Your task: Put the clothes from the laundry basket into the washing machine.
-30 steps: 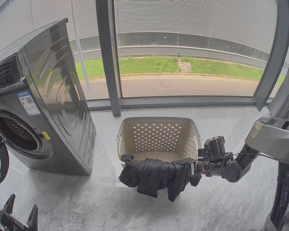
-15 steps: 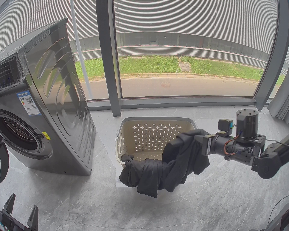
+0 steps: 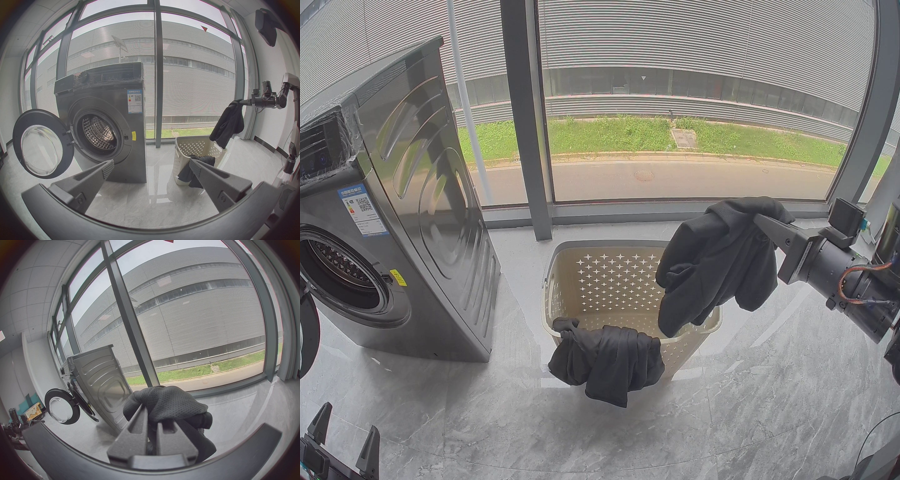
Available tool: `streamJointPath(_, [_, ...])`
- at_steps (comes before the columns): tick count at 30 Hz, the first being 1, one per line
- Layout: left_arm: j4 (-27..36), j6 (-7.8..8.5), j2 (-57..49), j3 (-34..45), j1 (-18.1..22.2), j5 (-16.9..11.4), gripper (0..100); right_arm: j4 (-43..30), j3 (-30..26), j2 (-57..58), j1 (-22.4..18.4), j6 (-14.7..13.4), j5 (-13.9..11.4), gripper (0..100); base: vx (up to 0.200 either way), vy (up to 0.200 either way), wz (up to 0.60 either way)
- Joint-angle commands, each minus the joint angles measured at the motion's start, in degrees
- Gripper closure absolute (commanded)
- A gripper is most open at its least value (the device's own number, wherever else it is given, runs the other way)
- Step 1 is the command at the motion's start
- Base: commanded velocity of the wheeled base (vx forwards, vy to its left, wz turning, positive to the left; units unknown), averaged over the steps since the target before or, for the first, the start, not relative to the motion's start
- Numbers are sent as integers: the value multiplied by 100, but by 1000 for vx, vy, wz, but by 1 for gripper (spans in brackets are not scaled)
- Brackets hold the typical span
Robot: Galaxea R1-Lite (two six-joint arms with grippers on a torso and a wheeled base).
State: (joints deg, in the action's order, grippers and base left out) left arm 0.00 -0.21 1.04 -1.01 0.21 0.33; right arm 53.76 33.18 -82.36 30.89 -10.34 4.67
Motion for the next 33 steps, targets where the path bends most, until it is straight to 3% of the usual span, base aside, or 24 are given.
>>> streamJointPath(1, [0, -6, -95, 92, -3, 11, 0, 3, -172, 326, 49, 41, -1, 100, -200, 0, 0])
streamJointPath(10, [0, -111, -95, 92, -3, 55, 0, 29, -638, 414, -13, 41, -80, 100, 0, 0, 0])
streamJointPath(17, [0, 3, -95, 92, -3, 2, 0, -6, -638, 721, -57, 49, -54, 100, 0, 200, 0])
streamJointPath(21, [0, -58, -86, 92, -3, -15, 0, -59, -629, 871, -57, 67, -71, 100, 0, 200, 0])
streamJointPath(33, [0, -41, -95, 92, -3, 2, 0, -59, -655, 888, 22, 32, -159, 100, 0, 200, 0])
